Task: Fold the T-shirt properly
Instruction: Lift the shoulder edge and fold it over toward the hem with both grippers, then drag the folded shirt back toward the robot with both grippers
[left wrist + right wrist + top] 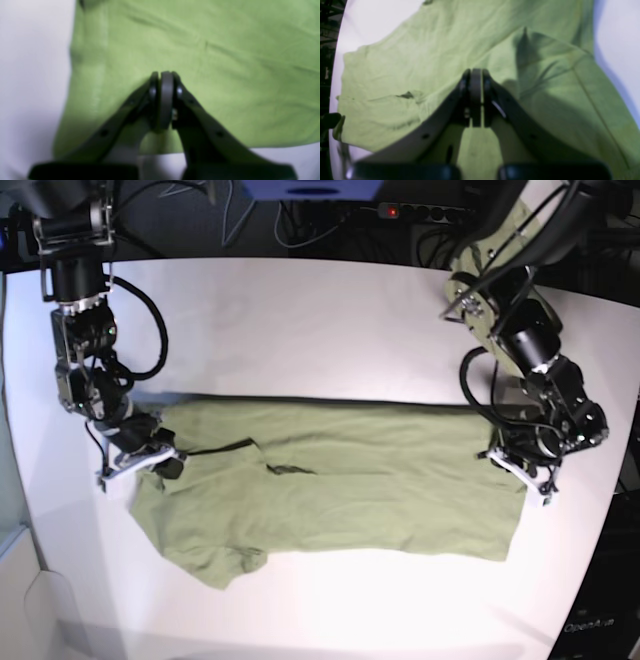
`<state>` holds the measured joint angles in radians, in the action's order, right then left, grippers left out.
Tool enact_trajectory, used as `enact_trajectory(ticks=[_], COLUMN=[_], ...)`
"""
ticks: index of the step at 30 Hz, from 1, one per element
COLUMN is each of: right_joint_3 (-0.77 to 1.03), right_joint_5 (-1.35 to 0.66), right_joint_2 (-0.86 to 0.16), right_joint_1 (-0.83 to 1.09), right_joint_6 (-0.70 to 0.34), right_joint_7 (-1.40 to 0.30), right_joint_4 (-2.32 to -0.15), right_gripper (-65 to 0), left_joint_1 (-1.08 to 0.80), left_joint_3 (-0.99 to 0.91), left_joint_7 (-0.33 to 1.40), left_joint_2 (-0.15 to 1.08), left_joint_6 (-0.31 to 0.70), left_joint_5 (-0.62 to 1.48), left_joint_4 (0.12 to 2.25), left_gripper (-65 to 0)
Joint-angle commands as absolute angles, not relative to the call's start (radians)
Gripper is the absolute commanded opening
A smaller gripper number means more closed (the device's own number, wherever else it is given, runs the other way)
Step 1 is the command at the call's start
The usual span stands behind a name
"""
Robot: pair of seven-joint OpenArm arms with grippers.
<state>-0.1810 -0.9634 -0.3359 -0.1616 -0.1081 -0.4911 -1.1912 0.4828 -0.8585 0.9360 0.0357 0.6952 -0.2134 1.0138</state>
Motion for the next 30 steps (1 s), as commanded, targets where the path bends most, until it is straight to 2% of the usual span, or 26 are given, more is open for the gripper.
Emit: enact_trajectory(ticks=[1,8,22,30], right_joint_3=[-0.174,-0.171,-0.171,-0.168], right_joint_5=[-0.977,-0.975,-0.975,-0.975], right_joint_2=[-0.348,-0.354,-0.354,-0.354], right_joint_1=[-0.180,-0.120,0.084,0.220], right_joint_6=[-0.119,-0.119,-0.120,-0.120], right_joint_7=[-0.469,-0.464,-0.344,-0.337], right_joint_4=[-1.207,-1.205,-1.214,-1.354], right_gripper=[-63.8,-63.8,-64.6,-64.6], left_joint_1=[0.515,0.441,0.249,0.182], left_joint_3=[-0.854,-0.854,-0.855,-0.854], left_joint_7=[0.898,0.862,0.871,0.874], left_joint_2=[0.045,0.050,0.088,0.091], left_joint_6=[0.698,0.698,0.698,0.698], left_joint_5=[-0.196,-0.196,-0.189,-0.194], left_joint_4=[1.018,1.004,1.015,1.015], left_gripper=[-62.2,-62.2,-62.2,-62.2])
